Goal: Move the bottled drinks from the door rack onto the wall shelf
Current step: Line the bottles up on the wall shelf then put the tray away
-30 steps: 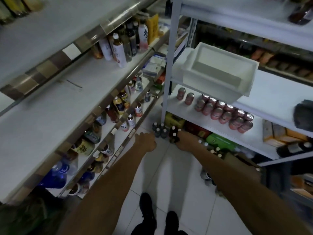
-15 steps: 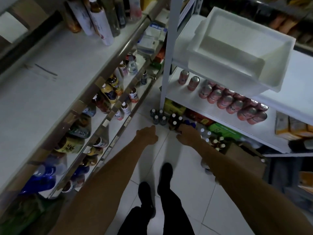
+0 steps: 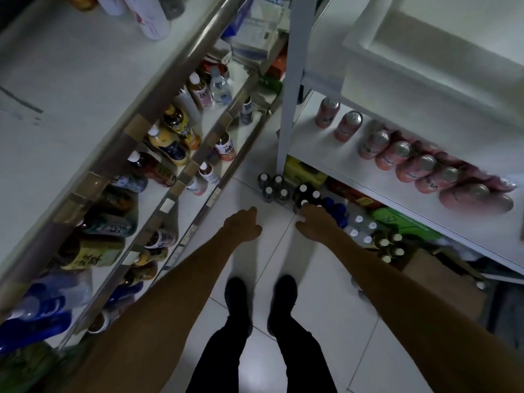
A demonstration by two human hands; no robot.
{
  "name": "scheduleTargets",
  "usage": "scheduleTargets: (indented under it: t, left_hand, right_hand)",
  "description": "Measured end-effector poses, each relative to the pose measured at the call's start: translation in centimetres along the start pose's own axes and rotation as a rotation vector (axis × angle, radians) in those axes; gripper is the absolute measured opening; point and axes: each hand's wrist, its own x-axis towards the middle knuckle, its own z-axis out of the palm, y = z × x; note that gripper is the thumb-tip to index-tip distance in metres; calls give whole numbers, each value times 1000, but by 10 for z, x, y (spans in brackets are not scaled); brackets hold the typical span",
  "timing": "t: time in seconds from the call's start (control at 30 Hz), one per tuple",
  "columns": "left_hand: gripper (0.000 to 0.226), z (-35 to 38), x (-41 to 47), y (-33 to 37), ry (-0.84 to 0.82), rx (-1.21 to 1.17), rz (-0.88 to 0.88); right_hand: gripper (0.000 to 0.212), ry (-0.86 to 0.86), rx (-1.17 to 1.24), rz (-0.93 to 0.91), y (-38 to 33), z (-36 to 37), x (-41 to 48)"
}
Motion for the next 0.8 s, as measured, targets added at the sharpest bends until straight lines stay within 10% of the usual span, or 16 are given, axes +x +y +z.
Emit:
scheduleTargets:
  t: [0.8]
  left_hand:
    - [38,227,347,-111,102,-858,-129]
  right_hand:
    - [43,18,174,188,106,262,313]
